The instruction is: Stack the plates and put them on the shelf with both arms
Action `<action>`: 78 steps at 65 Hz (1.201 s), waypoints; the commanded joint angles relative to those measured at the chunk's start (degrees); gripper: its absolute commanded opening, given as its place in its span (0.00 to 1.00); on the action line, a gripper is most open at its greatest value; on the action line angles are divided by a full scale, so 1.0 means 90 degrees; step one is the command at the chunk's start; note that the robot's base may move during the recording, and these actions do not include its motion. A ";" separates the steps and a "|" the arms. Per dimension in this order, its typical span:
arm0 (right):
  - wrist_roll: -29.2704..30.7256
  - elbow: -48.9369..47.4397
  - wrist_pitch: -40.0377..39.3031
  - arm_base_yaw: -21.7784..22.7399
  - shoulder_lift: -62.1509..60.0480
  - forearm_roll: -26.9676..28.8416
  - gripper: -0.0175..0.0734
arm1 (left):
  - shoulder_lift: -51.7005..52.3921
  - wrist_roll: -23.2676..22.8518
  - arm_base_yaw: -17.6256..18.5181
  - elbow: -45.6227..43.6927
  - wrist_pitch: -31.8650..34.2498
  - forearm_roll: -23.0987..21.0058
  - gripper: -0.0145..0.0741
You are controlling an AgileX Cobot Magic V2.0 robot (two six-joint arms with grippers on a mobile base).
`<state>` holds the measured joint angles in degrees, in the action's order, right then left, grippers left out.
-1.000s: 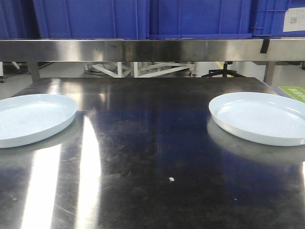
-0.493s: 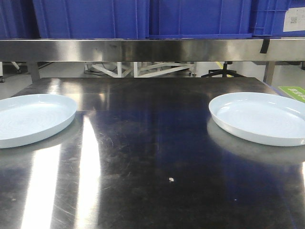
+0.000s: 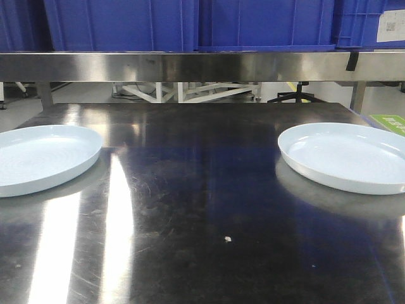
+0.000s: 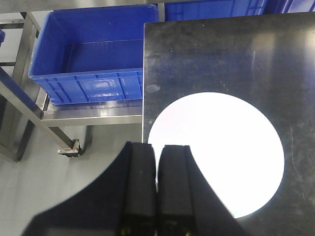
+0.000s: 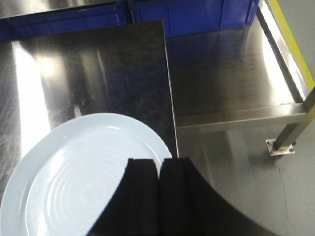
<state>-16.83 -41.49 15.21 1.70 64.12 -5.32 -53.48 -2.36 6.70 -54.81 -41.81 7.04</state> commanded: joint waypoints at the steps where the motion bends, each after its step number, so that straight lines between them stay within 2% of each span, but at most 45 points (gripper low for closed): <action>1: 0.0005 -0.0226 -0.0096 0.0003 -0.0079 -0.0007 0.30 | 0.0001 -0.0028 0.0047 -0.0200 0.0393 -0.0018 0.26; 10: 0.0005 -0.0226 0.0379 0.0003 -0.0046 -0.0007 0.68 | -0.0217 -0.0028 0.0047 -0.0200 0.0393 -0.0018 0.30; 12: 0.0005 -0.0226 0.0430 0.0003 -0.0022 -0.0016 0.74 | -0.0301 -0.0028 0.0047 -0.0200 0.0377 -0.0018 0.35; 15: 0.0005 -0.0226 0.0453 0.0003 -0.0013 -0.0021 0.79 | -0.0423 -0.0028 0.0047 -0.0200 0.0364 -0.0018 0.43; 20: 0.0005 -0.0226 0.0453 0.0003 -0.0013 -0.0021 0.77 | -0.0710 -0.0066 0.0047 -0.0200 0.0364 -0.0018 0.57; 26: 0.0005 -0.0226 0.0515 0.0003 -0.0013 -0.0021 0.75 | -0.1061 -0.0066 0.0047 -0.0200 0.0377 -0.0018 0.65; 40: 0.0005 -0.0226 0.0674 0.0003 -0.0013 -0.0021 0.74 | -0.1915 -0.0099 0.0034 -0.0200 0.0658 -0.0001 0.66; 59: 0.0005 -0.0226 0.0783 0.0003 -0.0013 -0.0021 0.74 | -0.2854 -0.0108 -0.0421 -0.0210 0.0956 -0.0185 0.66; 78: 0.0005 -0.0226 0.0803 0.0003 -0.0013 -0.0021 0.74 | -0.3347 -0.0108 -0.0449 -0.0210 0.1414 -0.0226 0.66</action>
<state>-16.93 -41.49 25.39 1.70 64.84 -5.32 -84.09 -2.82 2.77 -54.81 -33.15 5.46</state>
